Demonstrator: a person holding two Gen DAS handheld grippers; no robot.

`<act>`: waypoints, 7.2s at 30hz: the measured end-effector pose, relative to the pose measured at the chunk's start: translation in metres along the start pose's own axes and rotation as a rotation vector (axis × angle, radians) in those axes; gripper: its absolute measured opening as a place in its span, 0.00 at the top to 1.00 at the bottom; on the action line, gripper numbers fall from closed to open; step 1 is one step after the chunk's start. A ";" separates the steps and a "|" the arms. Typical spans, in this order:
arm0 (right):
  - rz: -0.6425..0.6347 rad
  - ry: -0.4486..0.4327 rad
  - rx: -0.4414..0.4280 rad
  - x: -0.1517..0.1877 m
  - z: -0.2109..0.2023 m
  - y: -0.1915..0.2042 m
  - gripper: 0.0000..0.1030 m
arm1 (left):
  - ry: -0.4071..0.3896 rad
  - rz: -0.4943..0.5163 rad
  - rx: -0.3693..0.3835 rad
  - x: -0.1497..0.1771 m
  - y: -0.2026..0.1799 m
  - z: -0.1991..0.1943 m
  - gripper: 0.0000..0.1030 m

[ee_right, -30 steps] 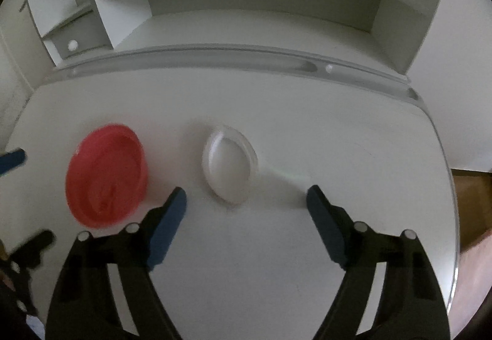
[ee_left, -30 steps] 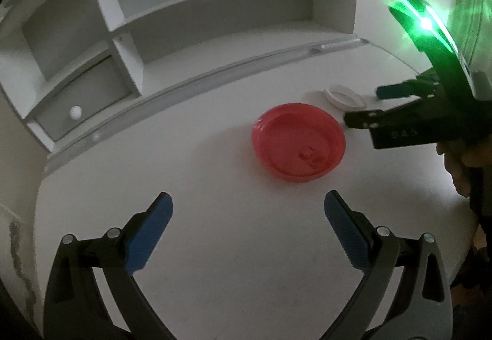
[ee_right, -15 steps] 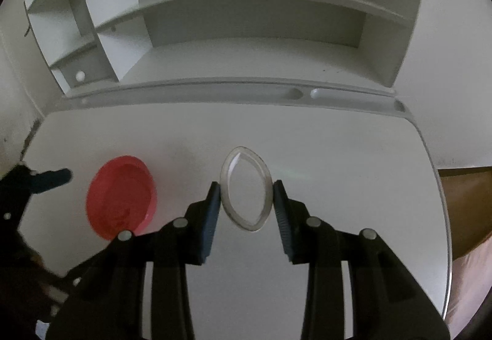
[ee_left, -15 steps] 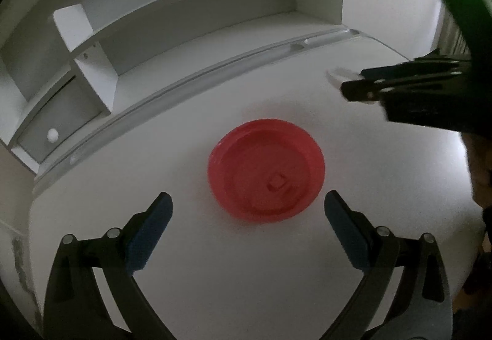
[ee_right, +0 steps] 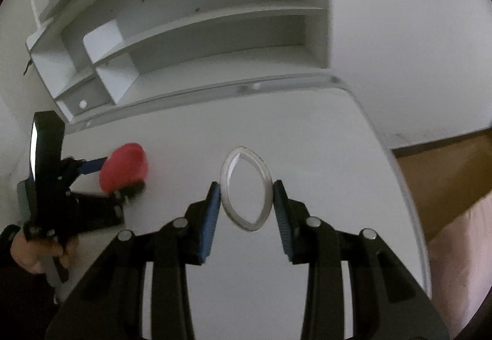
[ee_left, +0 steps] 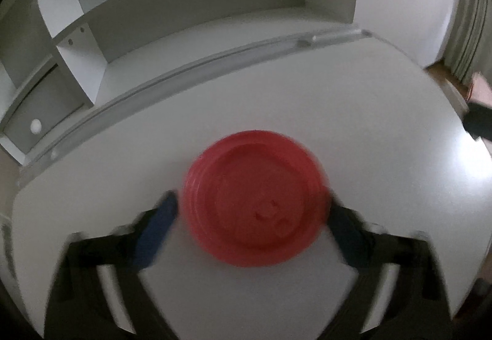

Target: Collect trash

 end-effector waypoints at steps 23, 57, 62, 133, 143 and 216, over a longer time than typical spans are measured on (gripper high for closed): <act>0.659 -0.001 0.428 0.223 -0.149 -0.292 0.66 | -0.177 0.555 0.636 0.042 -0.414 -0.101 0.23; 0.746 0.305 0.272 0.314 -0.058 -0.332 0.58 | 0.142 0.732 0.606 0.135 -0.499 0.038 0.21; 0.762 0.255 0.304 0.309 -0.072 -0.336 0.38 | 0.137 0.732 0.572 0.130 -0.498 0.041 0.17; -0.165 -0.182 -0.060 0.015 -0.047 0.136 0.08 | -0.169 -0.291 -0.231 0.090 0.135 -0.145 0.07; -0.165 -0.174 -0.059 0.016 -0.046 0.135 0.08 | -0.166 -0.298 -0.231 0.092 0.140 -0.144 0.07; -0.167 -0.170 -0.069 0.016 -0.047 0.132 0.08 | -0.135 -0.327 -0.225 0.098 0.145 -0.142 0.07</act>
Point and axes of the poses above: each gripper's, at about its wrist camera, not at the fingertips, and z roughly the way its jaws point, y to its left, x to its underside, the point moved 4 cm from there along z, roughly the way its jaws point, and after that the axes turned 1 degree about -y, right-handed, at the moved point
